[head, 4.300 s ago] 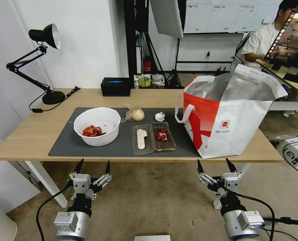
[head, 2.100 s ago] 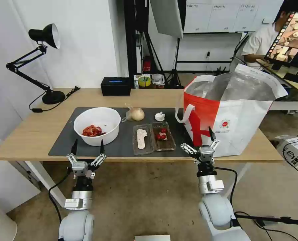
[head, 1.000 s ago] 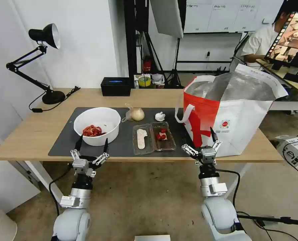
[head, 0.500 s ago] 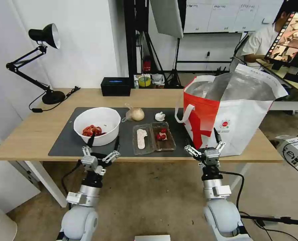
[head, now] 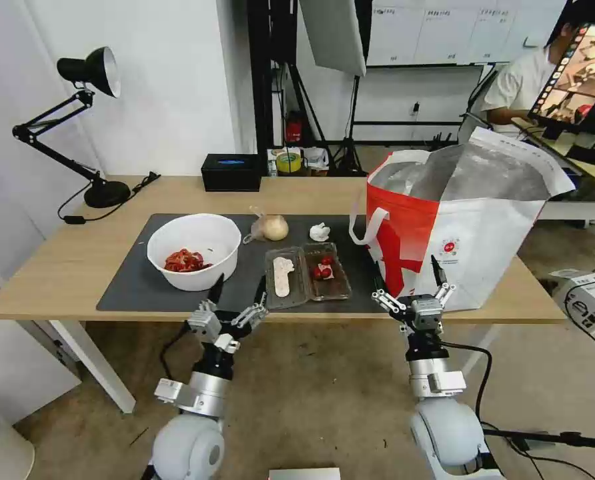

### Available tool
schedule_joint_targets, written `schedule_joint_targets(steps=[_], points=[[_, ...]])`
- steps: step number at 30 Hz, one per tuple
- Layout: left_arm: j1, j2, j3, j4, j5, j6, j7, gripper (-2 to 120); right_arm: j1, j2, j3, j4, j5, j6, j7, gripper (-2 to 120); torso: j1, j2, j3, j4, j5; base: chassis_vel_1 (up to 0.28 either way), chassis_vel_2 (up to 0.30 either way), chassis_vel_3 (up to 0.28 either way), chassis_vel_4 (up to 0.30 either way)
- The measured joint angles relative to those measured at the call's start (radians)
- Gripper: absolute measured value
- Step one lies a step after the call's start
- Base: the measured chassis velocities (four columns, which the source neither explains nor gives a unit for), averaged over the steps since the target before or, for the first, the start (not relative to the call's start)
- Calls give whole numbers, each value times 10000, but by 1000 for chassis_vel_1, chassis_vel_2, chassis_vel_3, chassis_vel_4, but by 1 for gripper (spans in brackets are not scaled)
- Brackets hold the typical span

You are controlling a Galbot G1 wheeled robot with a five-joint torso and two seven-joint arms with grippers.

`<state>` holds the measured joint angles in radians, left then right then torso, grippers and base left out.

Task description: Pick up the trash from the table and place it into the takeout bag.

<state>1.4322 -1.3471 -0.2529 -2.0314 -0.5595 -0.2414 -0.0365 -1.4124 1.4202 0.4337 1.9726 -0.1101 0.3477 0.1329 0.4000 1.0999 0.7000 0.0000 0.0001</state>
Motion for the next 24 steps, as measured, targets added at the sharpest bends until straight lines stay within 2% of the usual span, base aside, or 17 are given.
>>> schedule_joint_targets(steps=[3,7,11,12,14,15,17,24], points=[[-175,-9,255,-220,-515,417,-610,100,-10,-17,24,1,-2,0,0,100,0,0,0,0,0,0,0,0,0],[-273,-35,427,-460,-904,722,-1058,100,-10,-18,28,0,-8,0,0,100,1,0,0,0,0,0,0,0,0],[-432,-94,780,-1128,-1708,1426,-2215,100,-19,10,19,-21,-36,0,0,100,0,0,0,0,0,0,0,0,0],[-432,-94,780,-1128,-1708,1426,-2215,100,-19,10,19,-21,-36,0,0,100,0,0,0,0,0,0,0,0,0],[-496,-104,938,-1423,-2207,1845,-2794,100,-23,14,19,-42,-43,0,0,100,0,0,0,0,0,0,0,0,0],[-496,-104,938,-1423,-2207,1845,-2794,100,-23,14,19,-42,-43,0,0,100,0,0,0,0,0,0,0,0,0],[-633,-91,1183,-1570,-2777,2149,-3289,100,-38,7,23,-52,-48,0,0,100,0,0,0,0,0,0,0,0,0],[-1106,-72,1601,-1410,-3573,2459,-3733,100,-132,-44,49,-29,-55,0,-1,100,0,1,0,0,0,0,0,0,0]])
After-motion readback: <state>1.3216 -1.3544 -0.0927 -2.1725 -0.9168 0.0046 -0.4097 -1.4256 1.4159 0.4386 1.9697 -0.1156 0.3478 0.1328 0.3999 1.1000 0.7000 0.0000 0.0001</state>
